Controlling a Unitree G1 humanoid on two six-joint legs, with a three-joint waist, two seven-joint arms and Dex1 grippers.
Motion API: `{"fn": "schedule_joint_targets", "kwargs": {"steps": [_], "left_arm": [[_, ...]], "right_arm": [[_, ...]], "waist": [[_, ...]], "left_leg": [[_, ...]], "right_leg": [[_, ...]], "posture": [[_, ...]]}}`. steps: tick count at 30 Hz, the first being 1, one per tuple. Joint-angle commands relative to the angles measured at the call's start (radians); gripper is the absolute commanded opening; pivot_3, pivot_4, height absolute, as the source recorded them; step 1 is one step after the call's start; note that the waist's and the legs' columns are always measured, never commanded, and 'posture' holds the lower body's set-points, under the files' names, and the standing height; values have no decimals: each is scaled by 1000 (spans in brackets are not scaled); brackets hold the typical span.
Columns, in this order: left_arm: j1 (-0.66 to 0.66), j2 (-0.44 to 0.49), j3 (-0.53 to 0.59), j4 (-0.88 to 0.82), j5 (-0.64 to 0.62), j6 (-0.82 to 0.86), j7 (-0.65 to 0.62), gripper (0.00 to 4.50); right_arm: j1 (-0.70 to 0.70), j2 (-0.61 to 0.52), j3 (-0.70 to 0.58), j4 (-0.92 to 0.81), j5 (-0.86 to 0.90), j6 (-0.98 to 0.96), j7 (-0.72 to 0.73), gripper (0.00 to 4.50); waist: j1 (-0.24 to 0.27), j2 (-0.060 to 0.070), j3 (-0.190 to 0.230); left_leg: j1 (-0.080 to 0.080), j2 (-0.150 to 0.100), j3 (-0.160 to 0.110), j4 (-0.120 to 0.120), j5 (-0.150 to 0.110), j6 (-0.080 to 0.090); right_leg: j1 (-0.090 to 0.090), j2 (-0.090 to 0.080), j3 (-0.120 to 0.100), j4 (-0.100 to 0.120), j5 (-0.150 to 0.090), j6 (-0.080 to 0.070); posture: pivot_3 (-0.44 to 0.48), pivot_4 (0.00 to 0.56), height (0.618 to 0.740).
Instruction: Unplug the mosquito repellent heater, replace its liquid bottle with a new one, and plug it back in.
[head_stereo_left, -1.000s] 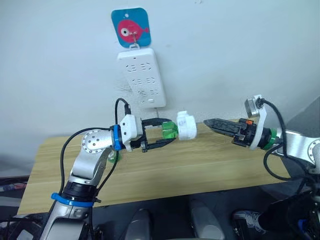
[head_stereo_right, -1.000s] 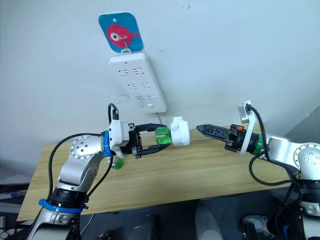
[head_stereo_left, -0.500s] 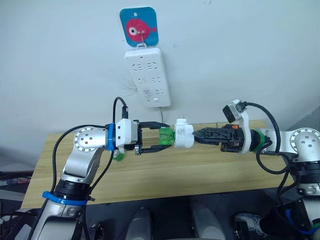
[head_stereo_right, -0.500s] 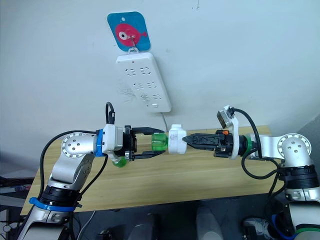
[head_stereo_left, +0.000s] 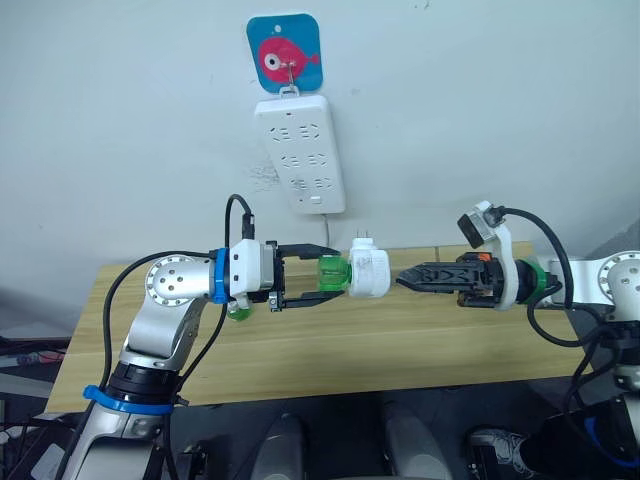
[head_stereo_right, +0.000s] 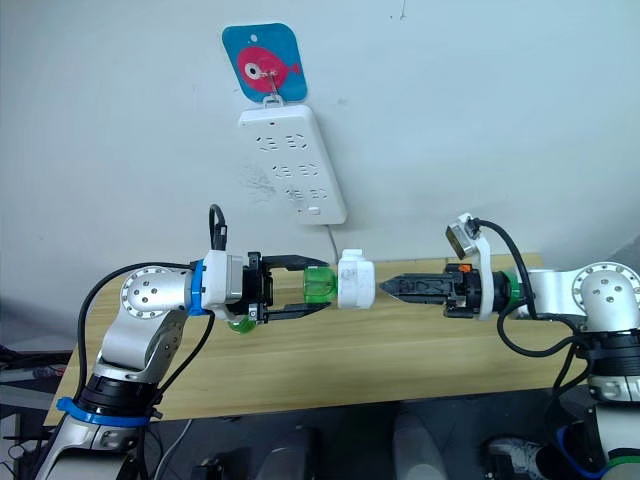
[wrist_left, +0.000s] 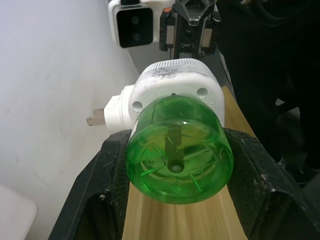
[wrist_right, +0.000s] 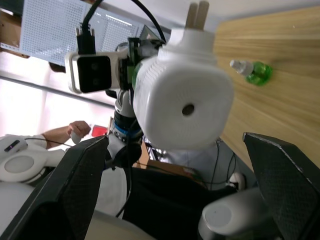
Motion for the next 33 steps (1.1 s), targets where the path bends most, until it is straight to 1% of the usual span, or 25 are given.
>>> {"fn": "schedule_joint_targets", "kwargs": {"steps": [1, 7, 15, 26, 29, 30, 31, 32, 33], "left_arm": [[7, -10, 4, -62, -33, -7, 5, 2332], [4, -25, 2, -66, -37, 0, 13, 2332], [26, -37, -11, -95, -45, 1, 21, 2332], [53, -39, -25, -100, -30, -23, 19, 2332], [49, -47, -29, -90, -22, -31, 27, 2332], [46, -50, -30, -85, -20, -35, 29, 2332], [44, -52, -31, -82, -19, -38, 30, 2332], [42, -55, -32, -80, -17, -39, 33, 2332], [40, -57, -32, -78, -16, -40, 35, 2332]], "right_arm": [[8, 27, -24, -9, 30, -9, 3, 4500], [7, 64, -20, -8, 88, -29, -38, 4500], [3, 117, 15, -22, 167, -69, -107, 4500], [-16, 119, 51, -20, 245, -87, -148, 4500], [-21, 118, 63, -28, 266, -88, -153, 3899], [-23, 118, 67, -29, 268, -88, -153, 3614], [-24, 118, 69, -30, 269, -89, -154, 3230], [-24, 119, 71, -31, 269, -90, -154, 2995], [-24, 120, 74, -33, 269, -90, -154, 2991]], "waist": [[-2, 0, 0], [0, 0, 0], [-1, 0, 0], [1, 0, 0], [1, 0, 0], [1, 0, 0], [1, 0, 0], [1, 0, 0], [1, 0, 0]], "left_leg": [[0, 0, 0, 0, 0, 0], [0, 0, 0, 0, 0, 0], [0, 0, 0, 0, 0, 0], [0, 0, 0, 0, 0, 0], [0, 0, 0, 0, 0, 0], [0, 0, 0, 0, 0, 0], [0, 0, 0, 0, 0, 0], [0, 0, 0, 0, 0, 0], [0, 0, 0, 0, 0, 0]], "right_leg": [[0, 0, 0, 0, 0, 0], [0, 0, 0, 0, 0, 0], [0, 0, 0, 0, 0, 0], [0, 0, 0, 0, 0, 0], [0, 0, 0, 0, 0, 0], [0, 0, 0, 0, 0, 0], [0, 0, 0, 0, 0, 0], [0, 0, 0, 0, 0, 0], [0, 0, 0, 0, 0, 0]], "posture": [[-90, 196, 734], [-91, 194, 734], [-86, 189, 734], [-76, 187, 734], [-74, 184, 734], [-75, 183, 734], [-76, 183, 734], [-76, 183, 734], [-76, 183, 734]]}}
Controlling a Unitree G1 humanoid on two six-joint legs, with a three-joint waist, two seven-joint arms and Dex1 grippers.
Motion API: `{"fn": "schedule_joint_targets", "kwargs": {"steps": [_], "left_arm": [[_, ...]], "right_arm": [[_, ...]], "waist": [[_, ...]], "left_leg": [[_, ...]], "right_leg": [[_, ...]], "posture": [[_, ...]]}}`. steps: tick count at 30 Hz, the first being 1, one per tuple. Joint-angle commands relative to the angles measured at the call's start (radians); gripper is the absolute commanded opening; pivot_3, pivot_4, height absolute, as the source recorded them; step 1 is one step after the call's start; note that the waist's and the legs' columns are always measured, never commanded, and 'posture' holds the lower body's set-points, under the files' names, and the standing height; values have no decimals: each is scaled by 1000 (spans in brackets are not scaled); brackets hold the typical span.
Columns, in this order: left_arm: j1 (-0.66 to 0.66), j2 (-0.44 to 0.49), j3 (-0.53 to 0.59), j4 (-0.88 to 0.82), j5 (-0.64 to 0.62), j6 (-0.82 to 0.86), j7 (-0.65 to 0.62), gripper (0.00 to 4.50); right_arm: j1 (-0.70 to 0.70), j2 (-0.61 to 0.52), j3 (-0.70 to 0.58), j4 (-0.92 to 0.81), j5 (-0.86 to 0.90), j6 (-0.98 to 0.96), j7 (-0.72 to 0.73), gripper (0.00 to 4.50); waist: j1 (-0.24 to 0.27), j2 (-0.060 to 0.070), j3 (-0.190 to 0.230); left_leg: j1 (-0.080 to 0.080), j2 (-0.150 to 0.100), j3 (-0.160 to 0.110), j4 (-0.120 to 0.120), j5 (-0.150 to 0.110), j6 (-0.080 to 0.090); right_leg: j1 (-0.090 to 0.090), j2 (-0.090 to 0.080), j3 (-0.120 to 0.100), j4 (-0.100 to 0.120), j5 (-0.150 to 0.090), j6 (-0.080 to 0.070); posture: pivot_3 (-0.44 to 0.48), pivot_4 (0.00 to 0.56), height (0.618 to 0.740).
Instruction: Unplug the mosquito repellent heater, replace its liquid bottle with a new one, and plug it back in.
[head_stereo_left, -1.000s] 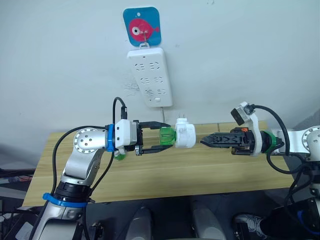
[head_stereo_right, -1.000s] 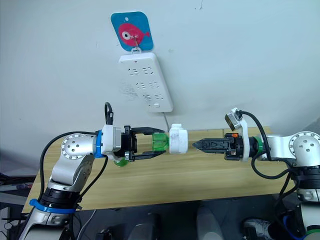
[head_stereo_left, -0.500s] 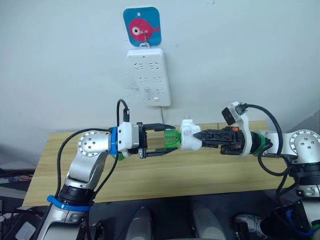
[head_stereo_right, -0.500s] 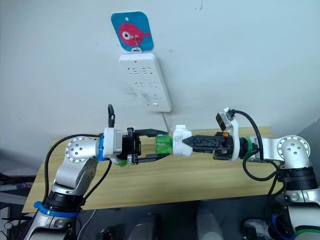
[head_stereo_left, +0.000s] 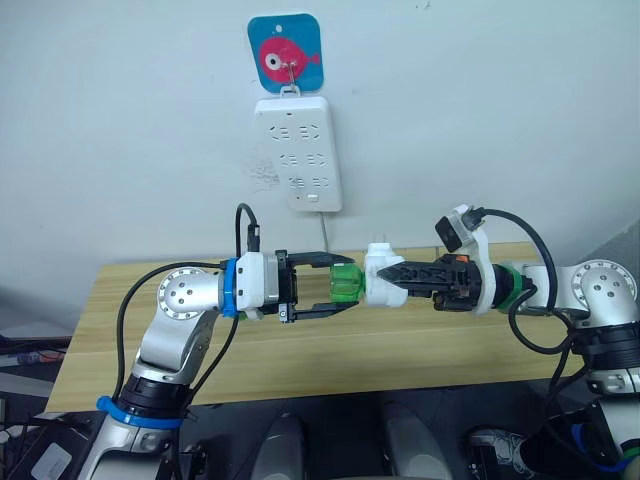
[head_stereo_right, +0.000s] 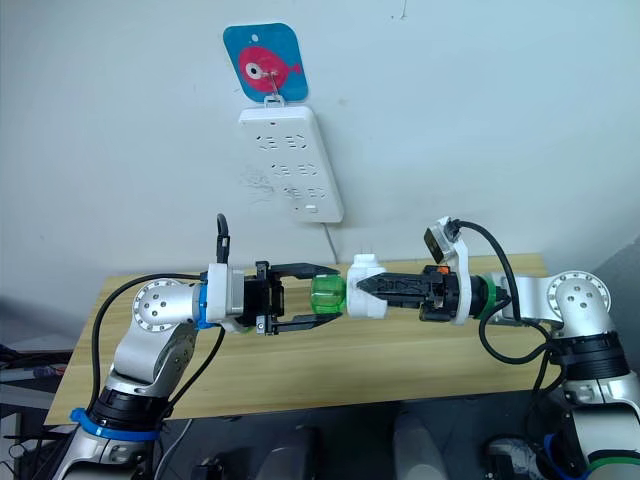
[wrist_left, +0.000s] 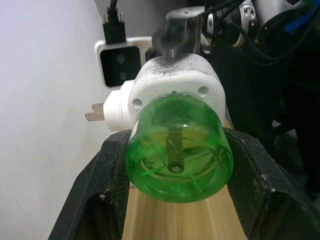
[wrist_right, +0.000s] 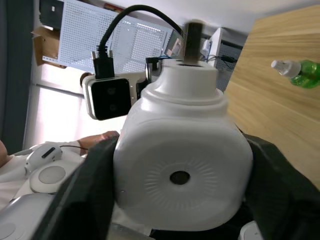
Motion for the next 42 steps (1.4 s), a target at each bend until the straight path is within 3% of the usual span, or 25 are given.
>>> {"fn": "schedule_joint_targets", "kwargs": {"steps": [1, 5, 7, 9, 13, 17, 22, 27, 29, 34, 42], "left_arm": [[-12, -11, -8, -6, 9, -12, 19, 2332], [-14, 1, -18, -15, 8, 25, 18, 2332], [-21, 30, -27, -38, -15, 147, 32, 2332], [-44, 81, -30, -57, -82, 365, 54, 2332], [-173, 177, 12, -30, -368, 933, 119, 2332], [-261, 218, 39, -15, -493, 1125, 106, 2332], [-219, 223, 45, -53, -433, 1034, 98, 2332], [-149, 246, 23, -90, -310, 850, 58, 3933], [-93, 252, 20, -109, -228, 692, 14, 4489], [53, 160, 48, -77, 18, 71, -16, 4500], [26, 38, 42, -19, 71, -153, 57, 4500]], "right_arm": [[-22, 6, 3, -35, 64, -7, 15, 2991], [-22, 7, 7, -42, 64, -14, 10, 2991], [-23, 5, 7, -44, 59, -18, 7, 2991], [-26, -1, 6, -47, 47, -16, 13, 2991], [-29, -15, 4, -64, 8, 4, 43, 2991], [-29, -16, 6, -76, -8, 11, 62, 2991], [-30, -12, 6, -74, -9, -2, 60, 2991], [-30, -18, 1, -60, 4, -11, 49, 2991], [-29, -21, -1, -56, 8, -14, 45, 2991], [-27, -22, -4, -55, -5, -14, 46, 2991], [-28, -15, 0, -55, -13, -16, 41, 2991]], "waist": [[0, 0, 0], [0, 0, 0], [0, 0, 0], [-1, 0, 0], [-4, 0, 0], [-5, 0, 0], [-7, 0, 0], [-1, 0, 0], [2, 0, 0], [7, 0, 0], [29, 0, 0]], "left_leg": [[0, 0, 0, 0, 0, 0], [0, 0, 0, 0, 0, 0], [0, 0, 0, 0, 0, 0], [0, 0, 0, 0, 0, 0], [0, 0, -1, 0, 0, 0], [0, 0, -2, 0, 0, 0], [0, 0, -1, -1, 0, 0], [0, 1, -1, -1, 0, 0], [0, 0, -1, 0, 0, 0], [-1, 0, 0, -1, 0, 0], [-1, 0, 0, 0, 0, 0]], "right_leg": [[0, 0, 0, 0, 0, 0], [0, 0, 0, 0, 0, 0], [0, 0, 0, 0, 0, 0], [0, 0, 0, 0, 0, 0], [0, 0, -1, 1, 0, 0], [0, 1, -2, 0, 0, 0], [0, 1, -1, 0, 0, 0], [-1, 1, -1, 0, 0, 0], [-1, 1, -1, 0, 0, 0], [-1, 0, 0, -2, 0, 0], [0, -1, 0, -1, 0, 0]], "posture": [[-76, 182, 734], [-79, 181, 734], [-79, 180, 734], [-73, 179, 734], [-68, 181, 734], [-67, 182, 734], [-67, 184, 734], [-58, 188, 734], [-56, 187, 734], [-47, 189, 734], [-50, 191, 734]]}}
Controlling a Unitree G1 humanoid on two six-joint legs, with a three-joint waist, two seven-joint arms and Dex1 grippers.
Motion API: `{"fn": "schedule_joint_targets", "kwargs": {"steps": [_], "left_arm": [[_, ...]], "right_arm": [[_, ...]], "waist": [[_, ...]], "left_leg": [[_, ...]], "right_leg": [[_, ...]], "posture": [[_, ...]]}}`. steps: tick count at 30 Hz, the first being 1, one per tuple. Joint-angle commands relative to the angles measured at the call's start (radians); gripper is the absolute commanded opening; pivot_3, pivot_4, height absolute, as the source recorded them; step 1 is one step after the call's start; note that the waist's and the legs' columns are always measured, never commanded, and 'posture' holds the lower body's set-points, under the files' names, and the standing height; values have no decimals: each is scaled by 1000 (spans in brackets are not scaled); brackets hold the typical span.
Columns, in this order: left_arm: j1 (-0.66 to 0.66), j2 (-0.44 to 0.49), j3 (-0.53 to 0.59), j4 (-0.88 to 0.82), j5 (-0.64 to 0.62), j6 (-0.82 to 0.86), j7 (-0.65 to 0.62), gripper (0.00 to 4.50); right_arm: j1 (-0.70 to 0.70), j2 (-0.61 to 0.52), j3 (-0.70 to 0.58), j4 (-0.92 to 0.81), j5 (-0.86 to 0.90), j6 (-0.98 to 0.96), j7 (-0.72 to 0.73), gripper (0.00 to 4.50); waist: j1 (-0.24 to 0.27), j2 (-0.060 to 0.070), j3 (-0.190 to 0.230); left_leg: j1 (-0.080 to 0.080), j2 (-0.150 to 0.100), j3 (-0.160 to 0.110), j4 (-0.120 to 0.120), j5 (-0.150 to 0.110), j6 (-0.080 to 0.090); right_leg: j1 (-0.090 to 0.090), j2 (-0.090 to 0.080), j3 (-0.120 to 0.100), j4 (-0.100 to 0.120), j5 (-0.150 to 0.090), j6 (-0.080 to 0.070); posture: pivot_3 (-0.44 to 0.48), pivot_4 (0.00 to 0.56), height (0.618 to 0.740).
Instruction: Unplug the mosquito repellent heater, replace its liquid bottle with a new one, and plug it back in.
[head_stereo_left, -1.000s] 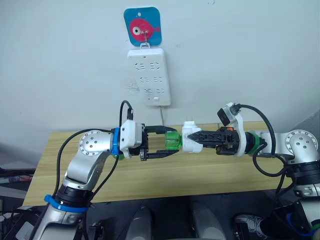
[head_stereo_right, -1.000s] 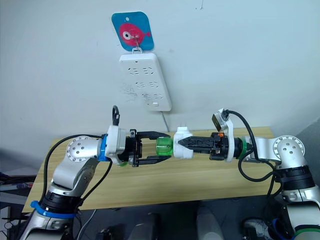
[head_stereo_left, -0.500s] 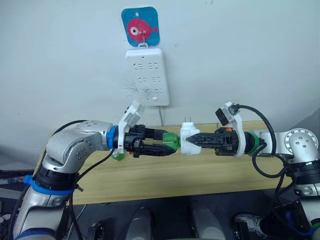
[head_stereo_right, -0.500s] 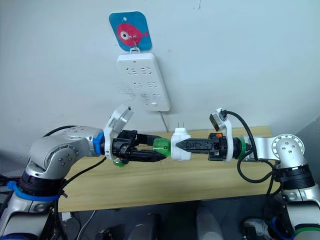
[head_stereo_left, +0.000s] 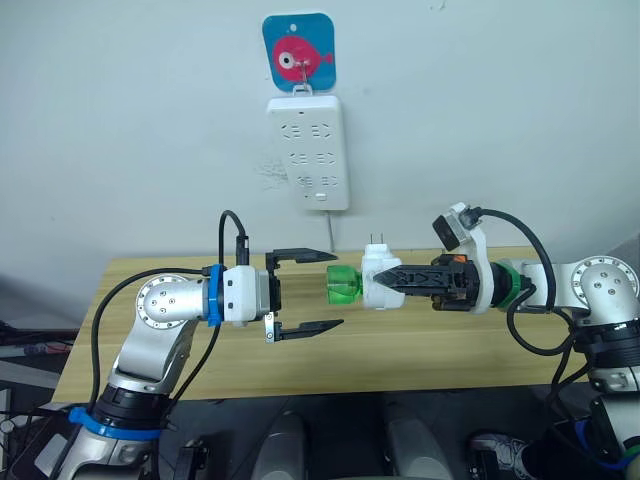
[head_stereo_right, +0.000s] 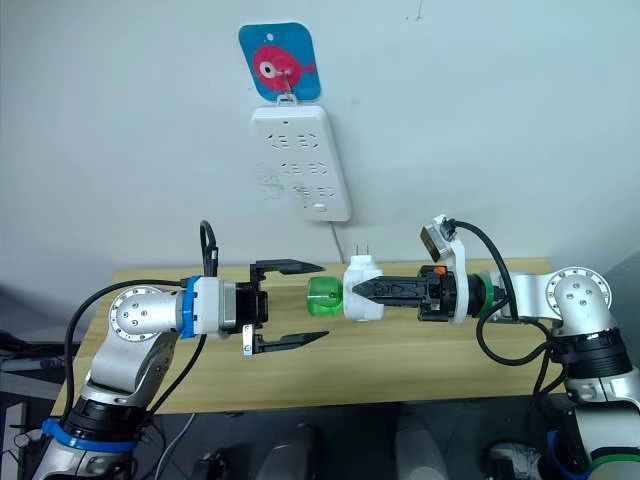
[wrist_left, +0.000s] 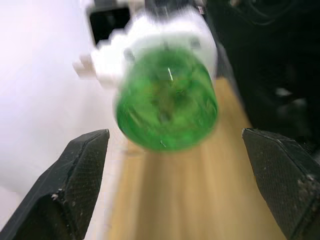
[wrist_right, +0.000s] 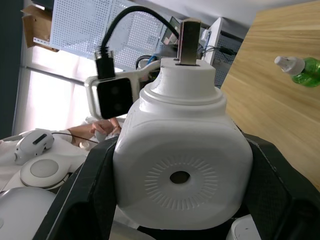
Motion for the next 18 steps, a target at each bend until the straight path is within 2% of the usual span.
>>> {"fn": "schedule_joint_targets", "kwargs": {"steps": [1, 4, 7, 12, 14, 16, 18], "left_arm": [[-32, -28, 7, 13, 20, -59, 40, 4500], [-47, -46, -18, 27, 27, -73, 42, 4500], [-49, -46, -31, 27, 21, -70, 32, 3922], [-42, -18, -30, -12, -17, -45, 8, 2335], [-52, 10, -24, -29, -39, -1, -8, 2283], [-69, 62, -28, -58, -86, 139, -19, 2283], [-102, 130, -32, -93, -186, 404, 7, 2283]], "right_arm": [[-14, 1, -18, -17, 26, -3, 17, 2991], [-15, 5, -16, -18, 27, -5, 13, 2991], [-16, 7, -16, -20, 26, -7, 11, 2991], [-14, 7, -15, -21, 24, -10, 6, 2991], [-13, 7, -16, -21, 19, -11, 5, 2991], [-11, 6, -18, -22, 10, -8, 9, 2991], [-9, 4, -21, -23, 2, -5, 13, 2991]], "waist": [[0, 0, 0], [0, 0, 0], [-1, 0, 0], [-5, 0, 0], [-6, 0, 0], [-6, 0, 0], [-9, 0, 0]], "left_leg": [[0, 0, 0, 0, 0, 0], [0, 0, -1, 0, 0, 0], [0, 0, 0, 0, 0, 0], [0, 0, -1, 0, 0, 0], [0, 0, -1, 0, 0, 0], [0, 0, -1, 0, 0, 0], [0, 0, -1, 0, 0, 0]], "right_leg": [[0, 0, 0, 0, 0, 0], [0, 0, -1, 0, 0, 0], [0, 0, 0, 0, 0, 0], [0, 1, -1, 1, 0, 0], [0, 1, -1, 1, 0, 0], [0, 1, -1, 1, 0, 0], [0, 1, -1, 1, 0, 0]], "posture": [[-51, 191, 734], [-53, 192, 734], [-56, 193, 734], [-57, 197, 734], [-53, 197, 734], [-49, 196, 734], [-46, 197, 734]]}}
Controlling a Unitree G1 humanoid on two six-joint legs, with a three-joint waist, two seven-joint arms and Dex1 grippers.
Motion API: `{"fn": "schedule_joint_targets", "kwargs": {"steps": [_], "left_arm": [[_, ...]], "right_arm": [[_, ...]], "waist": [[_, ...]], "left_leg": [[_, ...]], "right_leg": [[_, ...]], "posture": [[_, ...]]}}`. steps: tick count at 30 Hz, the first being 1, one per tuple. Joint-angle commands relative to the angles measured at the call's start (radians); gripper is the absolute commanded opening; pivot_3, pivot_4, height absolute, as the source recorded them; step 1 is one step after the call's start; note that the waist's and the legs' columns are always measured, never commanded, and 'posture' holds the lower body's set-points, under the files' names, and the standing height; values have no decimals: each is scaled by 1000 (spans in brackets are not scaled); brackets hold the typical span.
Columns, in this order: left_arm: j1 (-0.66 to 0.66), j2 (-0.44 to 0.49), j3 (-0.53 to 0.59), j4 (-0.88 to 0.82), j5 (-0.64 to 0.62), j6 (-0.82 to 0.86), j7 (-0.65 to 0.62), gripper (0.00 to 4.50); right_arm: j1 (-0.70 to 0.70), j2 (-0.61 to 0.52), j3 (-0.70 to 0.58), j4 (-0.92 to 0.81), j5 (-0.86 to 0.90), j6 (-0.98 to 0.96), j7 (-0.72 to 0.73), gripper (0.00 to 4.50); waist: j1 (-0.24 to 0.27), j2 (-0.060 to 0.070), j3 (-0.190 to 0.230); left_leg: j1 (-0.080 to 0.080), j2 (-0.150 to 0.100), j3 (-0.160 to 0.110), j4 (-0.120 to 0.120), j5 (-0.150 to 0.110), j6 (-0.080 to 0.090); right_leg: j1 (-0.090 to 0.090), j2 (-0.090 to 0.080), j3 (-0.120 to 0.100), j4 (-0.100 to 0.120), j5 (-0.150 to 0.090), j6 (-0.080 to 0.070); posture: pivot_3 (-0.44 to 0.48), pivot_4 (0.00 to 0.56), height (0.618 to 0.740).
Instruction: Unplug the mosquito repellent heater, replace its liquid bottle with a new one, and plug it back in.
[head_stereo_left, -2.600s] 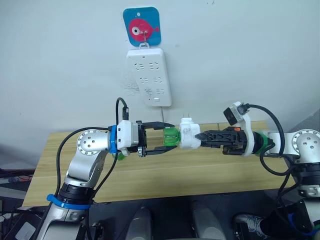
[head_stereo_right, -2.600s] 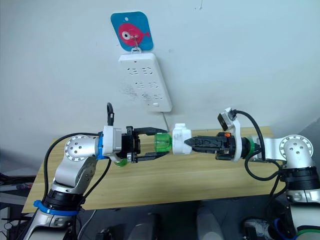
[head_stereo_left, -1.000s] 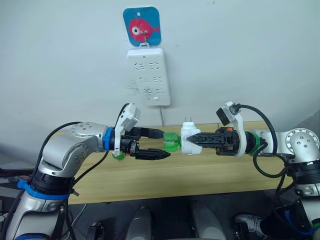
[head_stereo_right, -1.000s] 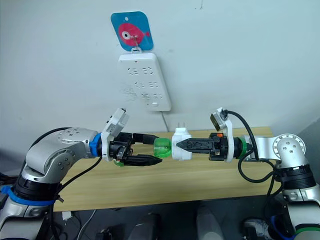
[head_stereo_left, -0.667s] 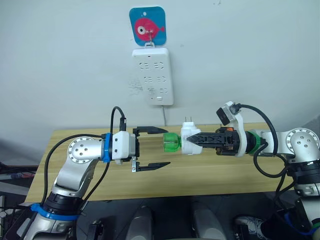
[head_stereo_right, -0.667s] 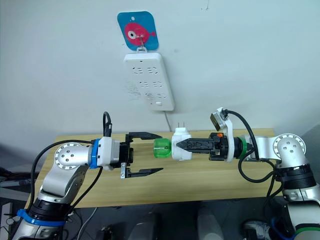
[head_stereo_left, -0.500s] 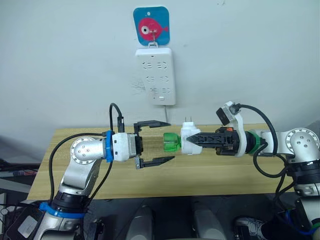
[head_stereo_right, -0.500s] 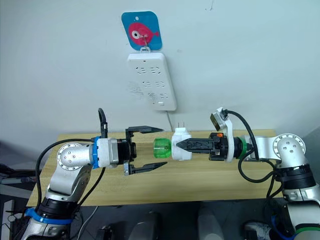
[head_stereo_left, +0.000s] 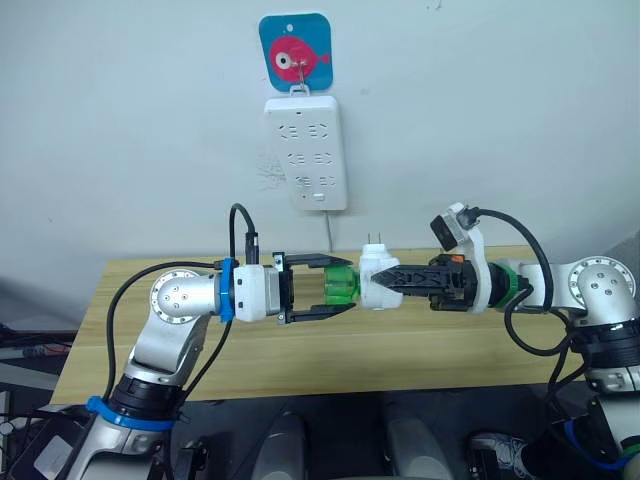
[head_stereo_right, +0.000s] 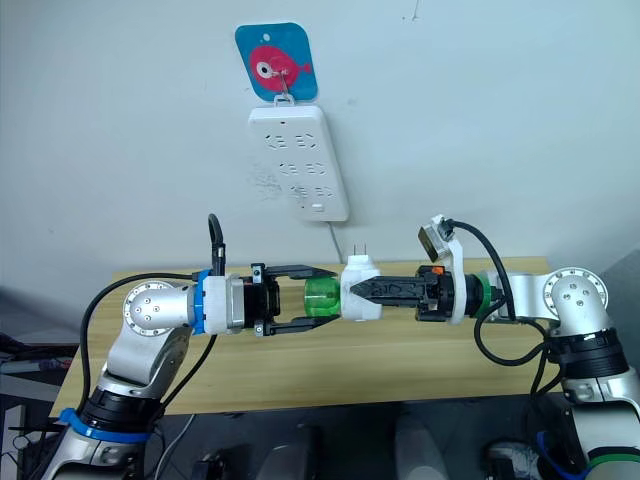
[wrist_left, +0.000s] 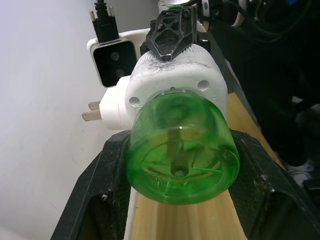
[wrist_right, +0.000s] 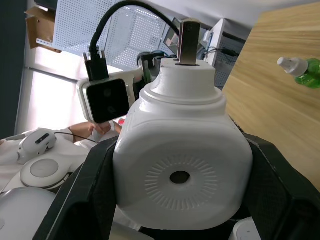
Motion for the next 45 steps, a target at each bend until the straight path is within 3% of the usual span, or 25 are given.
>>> {"fn": "schedule_joint_targets", "kwargs": {"steps": [1, 4, 6, 12, 19, 24, 29, 38, 41, 45], "left_arm": [[-68, 114, 25, -77, -221, 455, 44, 2283], [-206, 193, 58, 6, -557, 959, 86, 2283], [-262, 203, 68, 61, -598, 1052, 75, 2283], [-242, 180, 88, 20, -535, 988, 96, 2283], [-115, 174, 57, -45, -306, 681, 22, 4497], [-12, 109, 51, -29, -83, 251, -31, 4500], [12, 5, 70, -3, -13, -19, -29, 4500], [1, -52, 32, 73, 65, -193, -25, 4500], [-4, -50, 23, 91, 68, -207, -34, 3872], [-12, -53, 17, 86, 54, -190, -26, 2639]], "right_arm": [[-8, -15, -26, -21, -3, 1, 19, 2991], [-7, -16, -24, -31, -16, 7, 30, 2991], [-6, -17, -22, -38, -21, 9, 37, 2991], [2, -22, -22, -51, -31, 3, 42, 2991], [8, -33, -28, -39, -22, -3, 35, 2991], [6, -37, -35, -29, -22, -3, 33, 2991], [2, -36, -34, -27, -23, -4, 29, 2991], [-2, -30, -28, -28, -22, -6, 22, 2991], [-6, -28, -28, -28, -24, -5, 22, 2991], [-7, -26, -28, -29, -23, -7, 20, 2991]], "waist": [[-3, 0, 0], [-5, -1, 0], [-12, -1, 0], [-28, 0, 1], [-17, 0, 1], [-14, 0, 1], [-7, 0, 1], [-6, 0, 1], [-7, 0, 1], [-9, 0, 1]], "left_leg": [[0, 0, 0, 0, 0, 0], [0, 0, -1, 0, 0, 1], [0, -1, -2, 0, 0, 1], [0, 0, 0, -2, 0, 1], [0, 1, 0, -1, 0, 1], [0, 1, 1, -2, 0, 1], [-1, 0, 1, -1, 0, 1], [0, 0, 1, -1, 0, 1], [0, 0, 1, -1, 0, 1], [0, 0, 1, -1, 0, 1]], "right_leg": [[0, 0, 0, 0, 0, 0], [0, 0, -1, 0, 0, 0], [0, 0, -2, 1, 0, 0], [-1, 1, -1, -1, 0, 0], [-1, 1, 0, -1, 0, 0], [-1, 1, 0, -2, 0, 0], [-1, 0, 1, -2, 0, 0], [0, 0, 0, -1, 0, 0], [0, 0, 0, -1, 0, 0], [0, 0, 0, -1, 0, 0]], "posture": [[-46, 197, 734], [-42, 197, 734], [-50, 198, 734], [-58, 200, 734], [-56, 199, 734], [-57, 201, 734], [-56, 201, 734], [-62, 198, 734], [-64, 197, 734], [-63, 196, 734]]}}
